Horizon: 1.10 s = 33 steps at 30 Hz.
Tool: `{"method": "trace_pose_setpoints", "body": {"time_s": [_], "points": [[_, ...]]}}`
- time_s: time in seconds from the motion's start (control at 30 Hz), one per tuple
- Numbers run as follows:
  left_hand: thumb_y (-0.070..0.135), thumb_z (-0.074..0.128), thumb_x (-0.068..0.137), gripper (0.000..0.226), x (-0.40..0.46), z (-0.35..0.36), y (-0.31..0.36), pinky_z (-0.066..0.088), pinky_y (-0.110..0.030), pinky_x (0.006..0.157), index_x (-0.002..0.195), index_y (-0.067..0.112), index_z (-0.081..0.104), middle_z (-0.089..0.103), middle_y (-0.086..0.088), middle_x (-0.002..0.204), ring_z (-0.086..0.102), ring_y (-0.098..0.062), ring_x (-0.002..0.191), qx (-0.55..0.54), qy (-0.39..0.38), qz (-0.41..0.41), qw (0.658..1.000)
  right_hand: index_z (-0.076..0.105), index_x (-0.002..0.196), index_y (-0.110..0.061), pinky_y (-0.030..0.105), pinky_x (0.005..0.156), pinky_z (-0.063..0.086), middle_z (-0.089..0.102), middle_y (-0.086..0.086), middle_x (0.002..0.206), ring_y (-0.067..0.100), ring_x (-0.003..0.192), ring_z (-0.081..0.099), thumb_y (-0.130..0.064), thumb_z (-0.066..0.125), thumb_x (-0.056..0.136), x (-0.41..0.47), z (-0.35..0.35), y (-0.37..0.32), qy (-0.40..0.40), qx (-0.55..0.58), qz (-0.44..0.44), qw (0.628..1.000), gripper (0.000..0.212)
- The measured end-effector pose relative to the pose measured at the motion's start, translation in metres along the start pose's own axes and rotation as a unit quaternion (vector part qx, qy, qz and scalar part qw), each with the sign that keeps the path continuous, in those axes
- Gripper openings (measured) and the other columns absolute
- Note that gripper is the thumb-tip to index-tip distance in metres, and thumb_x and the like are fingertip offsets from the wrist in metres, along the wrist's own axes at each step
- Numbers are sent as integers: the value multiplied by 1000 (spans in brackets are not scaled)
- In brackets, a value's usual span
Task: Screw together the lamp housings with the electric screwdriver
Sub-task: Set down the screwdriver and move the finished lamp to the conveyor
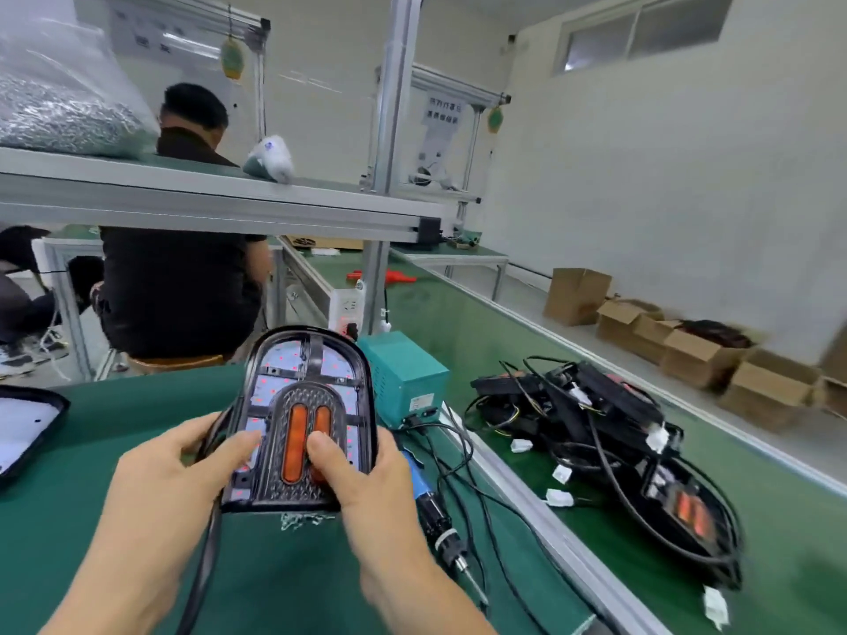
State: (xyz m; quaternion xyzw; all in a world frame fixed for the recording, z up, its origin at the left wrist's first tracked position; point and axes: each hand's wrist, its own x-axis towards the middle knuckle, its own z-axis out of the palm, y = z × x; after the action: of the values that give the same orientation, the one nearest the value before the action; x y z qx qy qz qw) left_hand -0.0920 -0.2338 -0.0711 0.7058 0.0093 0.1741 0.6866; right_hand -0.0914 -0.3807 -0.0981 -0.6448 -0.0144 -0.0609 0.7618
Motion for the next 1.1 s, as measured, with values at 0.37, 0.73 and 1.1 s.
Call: {"method": "trace_pose_setpoints", "body": {"time_s": [0.37, 0.73, 1.1], "points": [[4, 66, 83, 16, 41, 128, 31, 46, -11, 49, 71, 15, 68, 70, 9, 60, 64, 1, 53, -63, -150, -52, 985, 39, 139, -32, 44, 102, 47, 67, -11, 117, 11, 110, 63, -25, 66, 91, 25, -106, -68, 97, -87, -50, 990, 56], [8, 72, 80, 12, 69, 249, 56, 53, -26, 60, 83, -3, 66, 65, -12, 80, 58, -20, 63, -36, -211, -118, 970, 27, 149, -27, 51, 104, 43, 52, 3, 138, 27, 121, 54, -26, 47, 99, 58, -197, -128, 167, -255, -12, 952, 54], [11, 73, 81, 50, 70, 341, 64, 57, -38, 69, 121, -12, 52, 59, -22, 115, 62, -37, 91, -7, -293, -179, 939, 39, 136, -16, 48, 92, 53, 56, 8, 124, 28, 110, 58, -16, 47, 99, 73, -270, -154, 246, -258, 48, 933, 38]]}}
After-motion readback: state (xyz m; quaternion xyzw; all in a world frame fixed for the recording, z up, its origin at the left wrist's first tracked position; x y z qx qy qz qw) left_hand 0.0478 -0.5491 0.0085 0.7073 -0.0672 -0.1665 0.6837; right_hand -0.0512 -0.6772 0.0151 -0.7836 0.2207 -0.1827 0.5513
